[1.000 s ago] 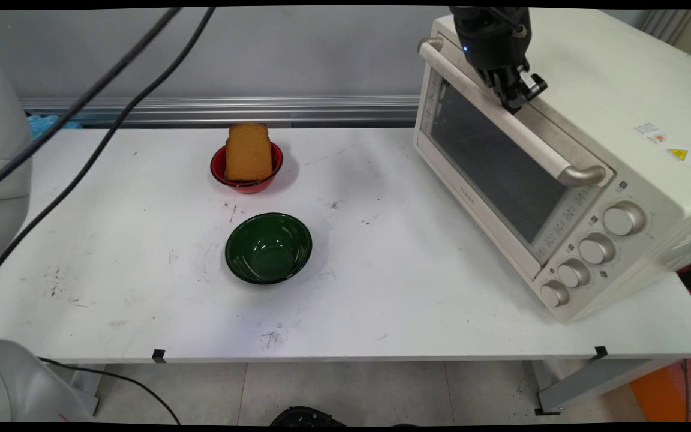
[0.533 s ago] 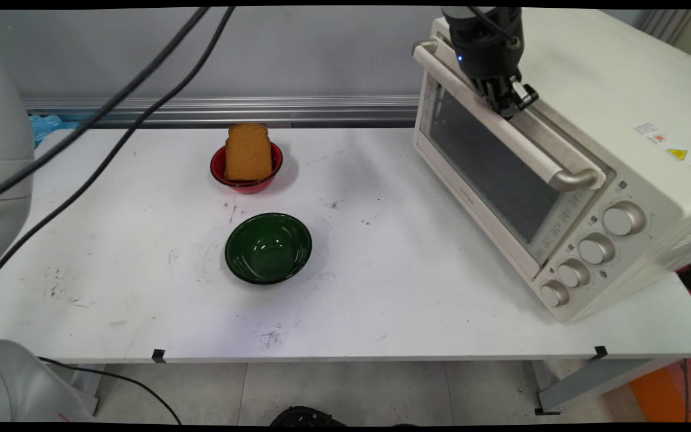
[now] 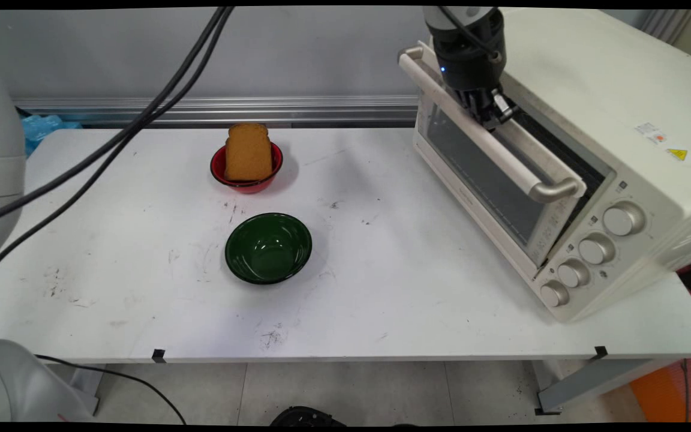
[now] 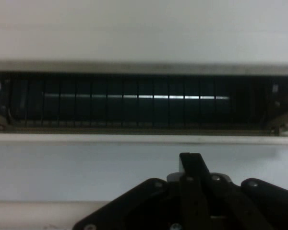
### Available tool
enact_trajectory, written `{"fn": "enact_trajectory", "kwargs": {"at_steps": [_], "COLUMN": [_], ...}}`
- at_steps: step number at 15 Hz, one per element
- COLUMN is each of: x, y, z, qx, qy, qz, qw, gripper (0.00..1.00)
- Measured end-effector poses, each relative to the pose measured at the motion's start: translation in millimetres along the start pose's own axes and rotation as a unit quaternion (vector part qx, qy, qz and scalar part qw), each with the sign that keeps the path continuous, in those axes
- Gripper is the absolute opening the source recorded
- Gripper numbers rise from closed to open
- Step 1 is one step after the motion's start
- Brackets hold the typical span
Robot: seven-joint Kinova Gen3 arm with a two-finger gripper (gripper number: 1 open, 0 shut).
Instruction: Open the oven
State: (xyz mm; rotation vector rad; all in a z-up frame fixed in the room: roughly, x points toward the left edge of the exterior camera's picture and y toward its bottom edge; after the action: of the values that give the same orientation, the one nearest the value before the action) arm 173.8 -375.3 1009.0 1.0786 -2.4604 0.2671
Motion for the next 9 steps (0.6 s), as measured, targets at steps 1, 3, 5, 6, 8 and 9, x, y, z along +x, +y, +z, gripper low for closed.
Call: {"fn": "enact_trajectory", "kwargs": {"at_steps": [1, 3, 5, 6, 8, 9], "x": [-3.1, -7.8, -11.9, -15.7, -21.4, -24.8], "y": [0.1, 0.2, 0.1, -0.2, -0.9, -1.3], "z": [-0.2, -0.3, -0.2, 0.2, 1.1, 1.8], "qx": [0.000, -0.001, -0.002, -0.002, -0.004, -0.005], "qy": [-0.004, -0.009, -0.013, -0.016, -0.020, -0.022], "qz": [0.001, 0.003, 0.005, 0.006, 0.008, 0.010], "qw": [1.0000, 1.0000, 0.9999, 0.9999, 0.9998, 0.9997], "gripper": [0.00, 0.00, 0.00, 0.00, 0.00, 0.00]}}
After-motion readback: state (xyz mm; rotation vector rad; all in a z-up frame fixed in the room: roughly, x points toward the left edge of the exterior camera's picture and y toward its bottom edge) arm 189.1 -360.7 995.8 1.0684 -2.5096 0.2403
